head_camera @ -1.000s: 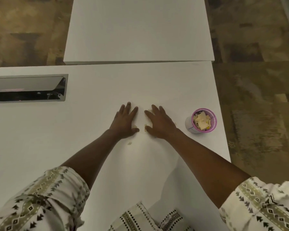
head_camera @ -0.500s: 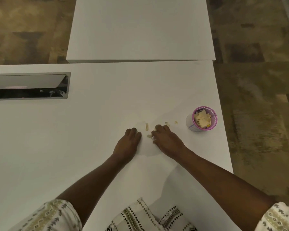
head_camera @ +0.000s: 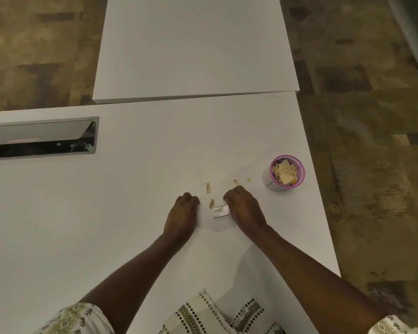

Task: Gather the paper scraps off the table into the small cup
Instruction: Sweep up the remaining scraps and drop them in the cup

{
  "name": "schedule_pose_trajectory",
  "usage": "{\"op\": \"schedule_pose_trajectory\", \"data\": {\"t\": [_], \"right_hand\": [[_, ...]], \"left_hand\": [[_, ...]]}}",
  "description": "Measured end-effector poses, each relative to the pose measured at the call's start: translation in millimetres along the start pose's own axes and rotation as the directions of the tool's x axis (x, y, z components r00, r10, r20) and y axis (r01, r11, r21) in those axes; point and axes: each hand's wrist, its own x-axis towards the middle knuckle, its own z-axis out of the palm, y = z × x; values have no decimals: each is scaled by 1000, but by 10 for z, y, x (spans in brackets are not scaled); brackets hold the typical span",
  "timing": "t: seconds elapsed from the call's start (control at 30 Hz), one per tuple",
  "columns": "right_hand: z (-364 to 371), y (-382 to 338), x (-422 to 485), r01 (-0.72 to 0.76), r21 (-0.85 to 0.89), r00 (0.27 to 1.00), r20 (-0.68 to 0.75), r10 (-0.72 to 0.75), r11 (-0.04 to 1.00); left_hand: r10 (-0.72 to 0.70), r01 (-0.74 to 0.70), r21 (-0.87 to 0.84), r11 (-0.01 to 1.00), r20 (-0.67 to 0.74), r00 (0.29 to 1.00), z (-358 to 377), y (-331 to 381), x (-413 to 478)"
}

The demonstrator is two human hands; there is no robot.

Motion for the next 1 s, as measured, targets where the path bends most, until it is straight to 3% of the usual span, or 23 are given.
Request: {"op": "schedule_pose_trajectory", "data": {"t": [0.23, 0.37, 0.5, 0.7, 1.0], "right_hand": [[-396, -62, -32, -48, 174, 967, -237, 89, 984], [-826, 56, -38, -126, 260, 891, -394, 224, 957], [-1169, 290, -16, -243, 268, 825, -449, 344, 932], [-1329, 514, 53, -289, 248, 823, -429, 372, 925], [-1316, 580, 43, -282, 164, 861, -392, 325, 945]], "left_hand": [[5, -26, -237, 971, -90, 996, -125, 434, 145], [74, -123, -354, 927, -150, 986, -209, 973, 348], [156, -212, -427, 879, -163, 974, -225, 1565, 582], [223, -261, -383, 886, -140, 965, -125, 2066, 850], [312, -328, -221, 918, -104, 944, -20, 1978, 882]]}}
